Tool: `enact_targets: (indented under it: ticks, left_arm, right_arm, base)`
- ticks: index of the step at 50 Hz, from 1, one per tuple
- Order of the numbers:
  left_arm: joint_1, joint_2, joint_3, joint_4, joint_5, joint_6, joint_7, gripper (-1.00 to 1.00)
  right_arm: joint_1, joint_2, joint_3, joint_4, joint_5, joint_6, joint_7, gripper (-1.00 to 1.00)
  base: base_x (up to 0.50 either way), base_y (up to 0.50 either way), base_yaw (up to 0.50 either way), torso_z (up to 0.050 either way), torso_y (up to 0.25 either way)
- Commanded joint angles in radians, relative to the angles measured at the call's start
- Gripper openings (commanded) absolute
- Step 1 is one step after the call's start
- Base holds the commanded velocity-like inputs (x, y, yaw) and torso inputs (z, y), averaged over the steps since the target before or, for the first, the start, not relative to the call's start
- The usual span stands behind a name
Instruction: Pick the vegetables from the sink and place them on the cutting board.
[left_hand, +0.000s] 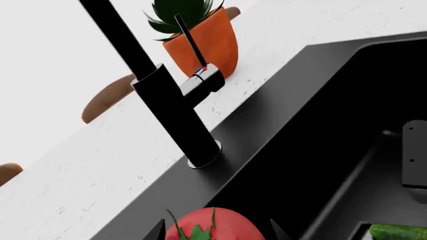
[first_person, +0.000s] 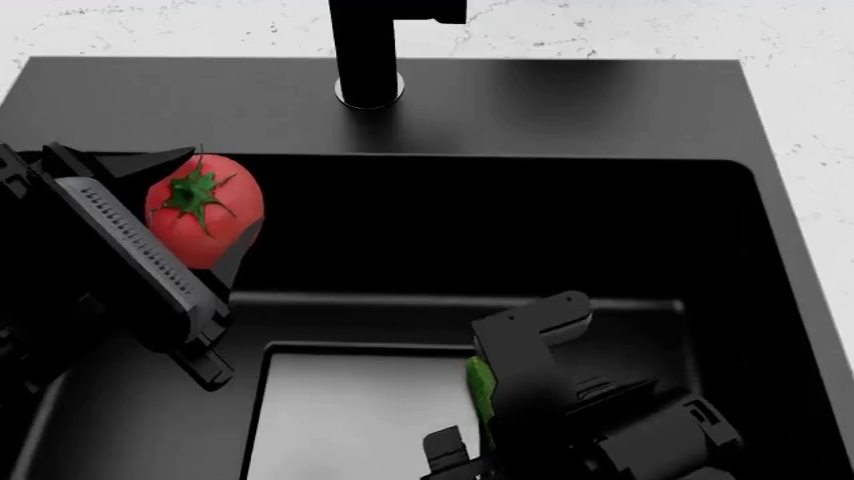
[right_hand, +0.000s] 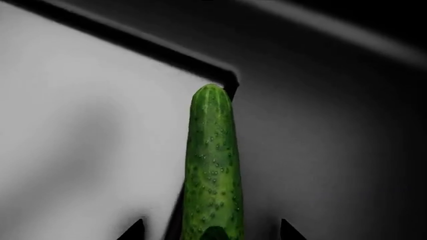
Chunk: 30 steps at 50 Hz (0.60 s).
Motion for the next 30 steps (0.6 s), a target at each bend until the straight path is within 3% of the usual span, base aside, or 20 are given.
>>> enact_targets:
  ticks: [1, 10, 17, 30]
  left_arm:
    - [0.245, 0.043, -0.062, 0.005, -0.002, 0.031, 0.001, -1.0]
    - [0.244, 0.052, -0.062, -0.01, 0.005, 0.031, -0.017, -1.0]
    - [0.269, 0.059, -0.09, -0.017, 0.002, 0.105, -0.027, -1.0]
    - [0.294, 0.051, -0.101, 0.009, 0.014, 0.033, -0.082, -1.0]
  right_arm:
    - [-0.02, -0.031, 0.005, 0.021, -0.085, -0.016, -0.03, -1.0]
    - [-0.021, -0.005, 0.011, -0.025, -0.086, -0.008, 0.014, -1.0]
    - [-0.015, 0.11, 0.097, -0.276, 0.018, 0.067, 0.143, -1.0]
    - [0.028, 0.234, 0.16, -0.594, 0.068, 0.091, 0.236, -1.0]
  base:
    - [0.0, 0.03, 0.02, -0.033, -0.027]
    - [0.0, 0.02, 0.03, -0.032, -0.028]
    - [0.0, 0.02, 0.02, -0.032, -0.026]
    - [-0.01, 0.0, 0.01, 0.0, 0.249]
